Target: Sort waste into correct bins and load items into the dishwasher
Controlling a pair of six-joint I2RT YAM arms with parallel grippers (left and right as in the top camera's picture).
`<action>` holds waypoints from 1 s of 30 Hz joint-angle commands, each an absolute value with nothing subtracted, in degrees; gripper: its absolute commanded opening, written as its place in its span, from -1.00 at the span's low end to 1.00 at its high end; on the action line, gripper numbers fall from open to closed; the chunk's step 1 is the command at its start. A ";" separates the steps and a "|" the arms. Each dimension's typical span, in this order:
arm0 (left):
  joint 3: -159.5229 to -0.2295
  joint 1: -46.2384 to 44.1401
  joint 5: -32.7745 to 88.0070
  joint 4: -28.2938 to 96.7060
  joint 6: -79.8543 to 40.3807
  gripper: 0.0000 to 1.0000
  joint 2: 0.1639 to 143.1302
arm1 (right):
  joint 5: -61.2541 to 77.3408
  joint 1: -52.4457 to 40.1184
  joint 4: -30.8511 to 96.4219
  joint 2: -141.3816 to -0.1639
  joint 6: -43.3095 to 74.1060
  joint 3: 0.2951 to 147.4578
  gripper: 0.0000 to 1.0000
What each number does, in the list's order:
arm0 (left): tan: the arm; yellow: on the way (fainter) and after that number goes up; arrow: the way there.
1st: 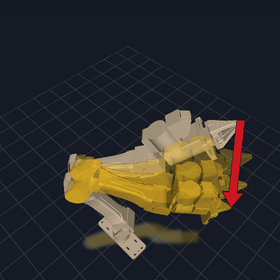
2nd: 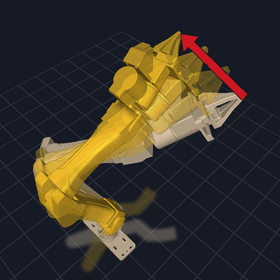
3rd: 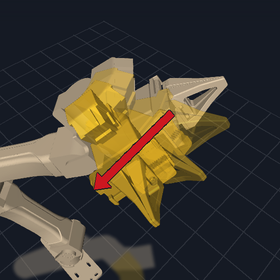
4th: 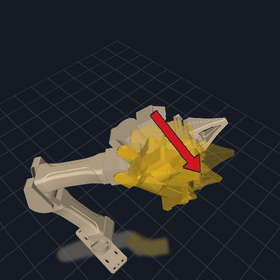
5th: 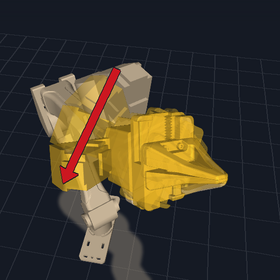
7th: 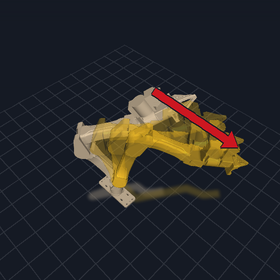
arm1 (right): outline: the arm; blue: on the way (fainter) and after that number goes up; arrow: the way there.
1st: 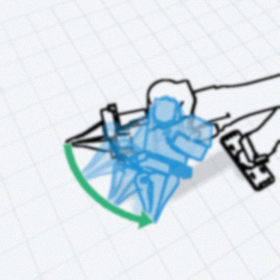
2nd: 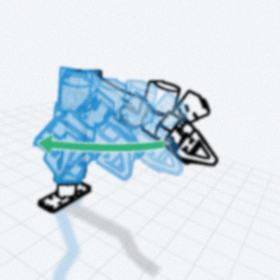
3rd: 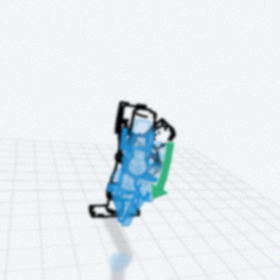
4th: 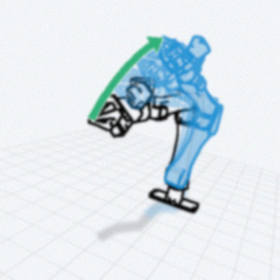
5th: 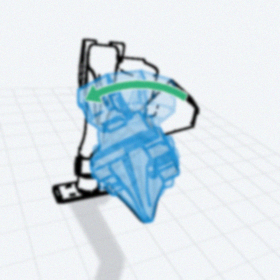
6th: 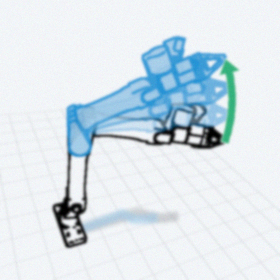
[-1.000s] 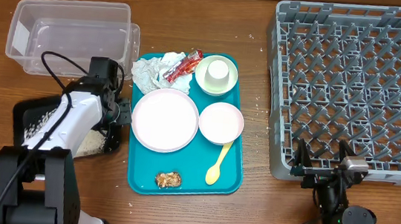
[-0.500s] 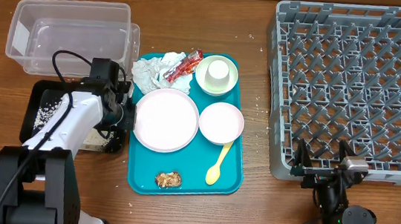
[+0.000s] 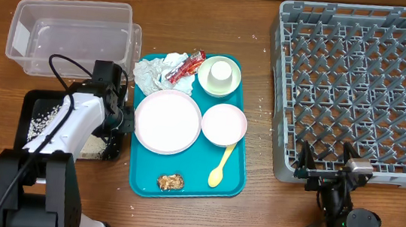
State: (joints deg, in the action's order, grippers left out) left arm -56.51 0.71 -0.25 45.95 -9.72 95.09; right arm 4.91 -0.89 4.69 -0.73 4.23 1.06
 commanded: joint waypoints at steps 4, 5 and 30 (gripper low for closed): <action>-56.21 0.71 -1.52 48.40 -12.49 -0.80 95.33 | 4.32 -1.10 4.43 -0.30 4.05 0.47 1.00; -56.55 0.71 -1.63 49.41 -12.49 -0.73 95.33 | 4.34 -1.10 4.43 -0.30 4.05 0.47 1.00; -70.46 -17.65 14.22 73.45 -11.57 0.09 92.44 | 4.32 -1.10 4.43 -0.30 4.05 0.47 1.00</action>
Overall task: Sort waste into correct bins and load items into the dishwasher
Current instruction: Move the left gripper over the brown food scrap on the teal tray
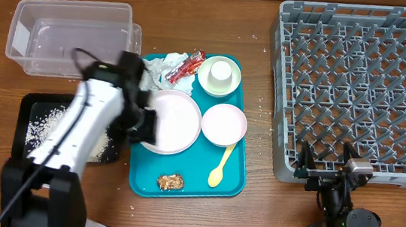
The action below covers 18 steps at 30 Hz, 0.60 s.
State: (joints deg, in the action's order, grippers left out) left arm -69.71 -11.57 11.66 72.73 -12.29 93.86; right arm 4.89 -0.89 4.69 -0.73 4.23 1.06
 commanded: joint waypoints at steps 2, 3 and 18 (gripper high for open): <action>-70.46 -21.98 11.60 72.73 -15.59 0.33 92.49 | 4.32 -1.10 4.43 -0.30 4.05 0.47 1.00; -70.43 -23.70 10.09 72.12 -17.41 0.48 92.51 | 4.32 -1.10 4.43 -0.30 4.05 0.47 1.00; -59.02 -34.83 3.44 64.47 -33.45 0.44 92.53 | 4.32 -1.10 4.43 -0.30 4.05 0.47 1.00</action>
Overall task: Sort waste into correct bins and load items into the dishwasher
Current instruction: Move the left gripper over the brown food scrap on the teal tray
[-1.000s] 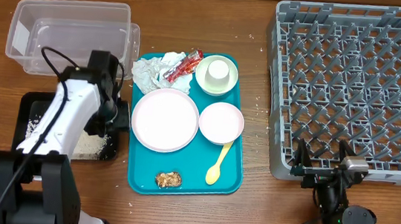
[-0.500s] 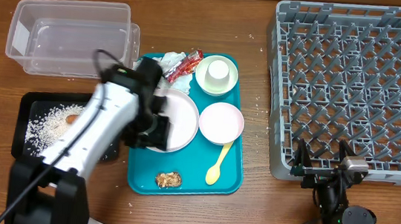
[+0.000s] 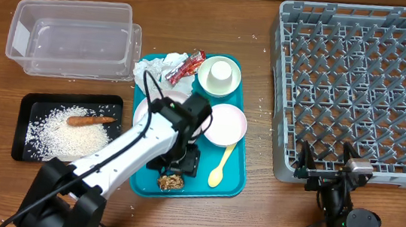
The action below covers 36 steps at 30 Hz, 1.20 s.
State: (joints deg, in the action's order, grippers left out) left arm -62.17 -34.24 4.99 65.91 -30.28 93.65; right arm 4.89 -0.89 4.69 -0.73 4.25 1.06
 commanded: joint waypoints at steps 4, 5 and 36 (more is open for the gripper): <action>-56.18 -34.85 3.36 61.17 -32.77 0.43 92.53 | 4.32 -1.10 4.43 -0.30 4.05 0.47 1.00; -55.37 -34.92 3.38 59.37 -31.22 0.42 92.53 | 4.32 -1.10 4.43 -0.30 4.05 0.47 1.00; -52.66 -34.92 5.52 54.39 -25.34 0.11 92.51 | 4.32 -1.10 4.43 -0.30 4.05 0.47 1.00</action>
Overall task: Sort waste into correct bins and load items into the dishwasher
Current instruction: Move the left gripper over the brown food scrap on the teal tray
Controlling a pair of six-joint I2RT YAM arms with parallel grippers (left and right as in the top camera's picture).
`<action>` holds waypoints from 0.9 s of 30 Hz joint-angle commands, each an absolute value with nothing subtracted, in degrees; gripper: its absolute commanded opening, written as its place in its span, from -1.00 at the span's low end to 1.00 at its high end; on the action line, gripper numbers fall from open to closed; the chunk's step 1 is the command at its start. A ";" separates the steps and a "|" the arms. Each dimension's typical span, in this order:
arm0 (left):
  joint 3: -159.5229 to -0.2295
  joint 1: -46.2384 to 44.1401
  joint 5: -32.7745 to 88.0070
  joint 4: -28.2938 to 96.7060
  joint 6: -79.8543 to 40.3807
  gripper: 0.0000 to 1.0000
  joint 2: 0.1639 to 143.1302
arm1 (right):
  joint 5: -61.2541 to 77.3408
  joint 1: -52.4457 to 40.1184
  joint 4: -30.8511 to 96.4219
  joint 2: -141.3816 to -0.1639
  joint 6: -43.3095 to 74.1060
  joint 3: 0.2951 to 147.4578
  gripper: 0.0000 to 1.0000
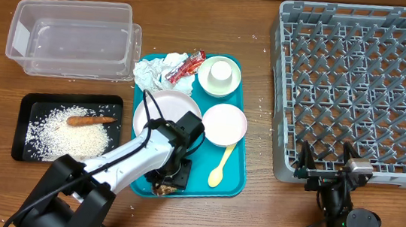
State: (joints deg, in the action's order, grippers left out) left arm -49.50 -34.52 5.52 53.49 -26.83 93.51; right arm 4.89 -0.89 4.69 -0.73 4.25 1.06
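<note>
My left gripper [171, 177] is down at the near end of the teal tray [232, 178], right over a brown food scrap [162, 190] that shows only at its edge. Its jaws are hidden from above. On the tray lie a large pale plate [160, 107], a smaller plate [224, 123], a green bowl holding a cup [219, 75], a yellow spoon [220, 169], crumpled paper [153, 70] and a red wrapper [187, 66]. My right gripper [325, 156] rests open in front of the grey dish rack [365, 78].
A clear plastic bin [71, 35] stands at the back left. In front of it a black tray [22, 147] holds rice and an orange stick-shaped piece [90, 120]. Crumbs dot the wooden table between tray and rack.
My left gripper has shifted a little nearer the tray's front edge and now covers most of the brown food scrap. The right arm has not moved.
My left gripper was first at the right edge of the black rice tray. It then stood over the large plate's left side. Then it was at the tray's near end beside the brown scrap, with the orange piece lying on the rice. Now it sits on the scrap.
</note>
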 commanded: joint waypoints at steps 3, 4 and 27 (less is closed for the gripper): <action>-53.21 -34.92 5.87 54.52 -25.19 0.07 92.51 | 4.34 -1.10 4.43 -0.30 4.05 0.47 1.00; -53.21 -34.92 6.07 54.61 -25.28 0.06 92.51 | 4.32 -1.10 4.43 -0.30 4.05 0.47 1.00; -50.48 -34.96 5.78 57.84 -25.23 0.28 92.58 | 4.34 -1.10 4.43 -0.30 4.05 0.47 1.00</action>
State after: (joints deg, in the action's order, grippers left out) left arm -51.70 -34.52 5.56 57.67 -26.35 93.51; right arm 4.89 -0.89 4.69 -0.73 4.25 1.06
